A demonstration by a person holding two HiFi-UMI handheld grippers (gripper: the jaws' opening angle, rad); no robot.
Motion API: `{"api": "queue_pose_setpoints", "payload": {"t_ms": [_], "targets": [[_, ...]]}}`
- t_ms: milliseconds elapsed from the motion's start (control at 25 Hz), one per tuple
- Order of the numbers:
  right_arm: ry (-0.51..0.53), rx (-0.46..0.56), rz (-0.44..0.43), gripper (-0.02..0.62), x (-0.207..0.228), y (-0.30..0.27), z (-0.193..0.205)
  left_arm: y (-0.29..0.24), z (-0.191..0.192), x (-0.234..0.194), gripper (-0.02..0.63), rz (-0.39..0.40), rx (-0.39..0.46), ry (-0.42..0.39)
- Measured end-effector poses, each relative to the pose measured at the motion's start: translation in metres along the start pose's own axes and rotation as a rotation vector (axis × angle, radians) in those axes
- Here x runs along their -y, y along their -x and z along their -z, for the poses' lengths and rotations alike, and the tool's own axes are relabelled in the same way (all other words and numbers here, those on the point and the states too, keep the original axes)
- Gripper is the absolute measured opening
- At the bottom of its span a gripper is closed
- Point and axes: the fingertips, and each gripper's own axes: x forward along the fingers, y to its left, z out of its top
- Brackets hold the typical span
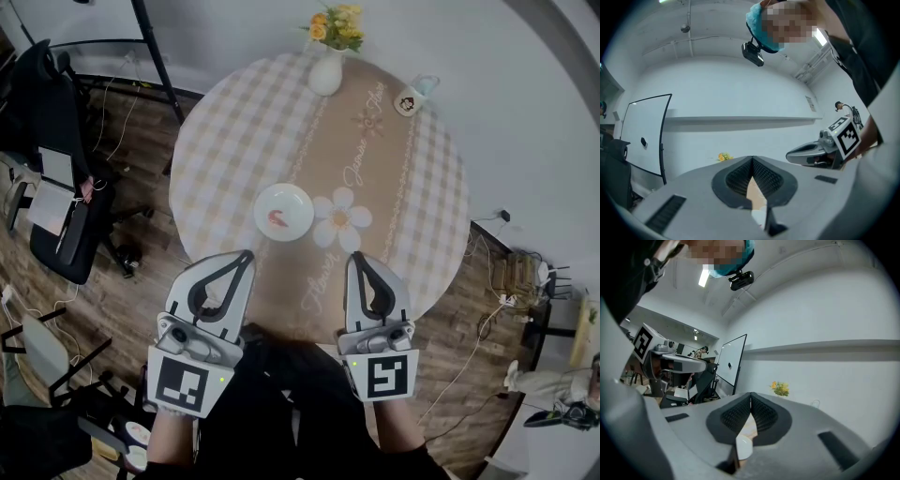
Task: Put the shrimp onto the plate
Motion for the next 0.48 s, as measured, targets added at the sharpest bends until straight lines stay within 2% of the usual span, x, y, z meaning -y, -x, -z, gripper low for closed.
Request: {"api": "queue_pose_setpoints", "payload": {"t_ms": [480], "targets": [[0.006, -0.009, -0.014, 0.000, -0.0043, -0.0017, 0.0018, 0.0042, 0.0026, -0.0032, 0.000, -0.012, -0.009, -0.001]]}}
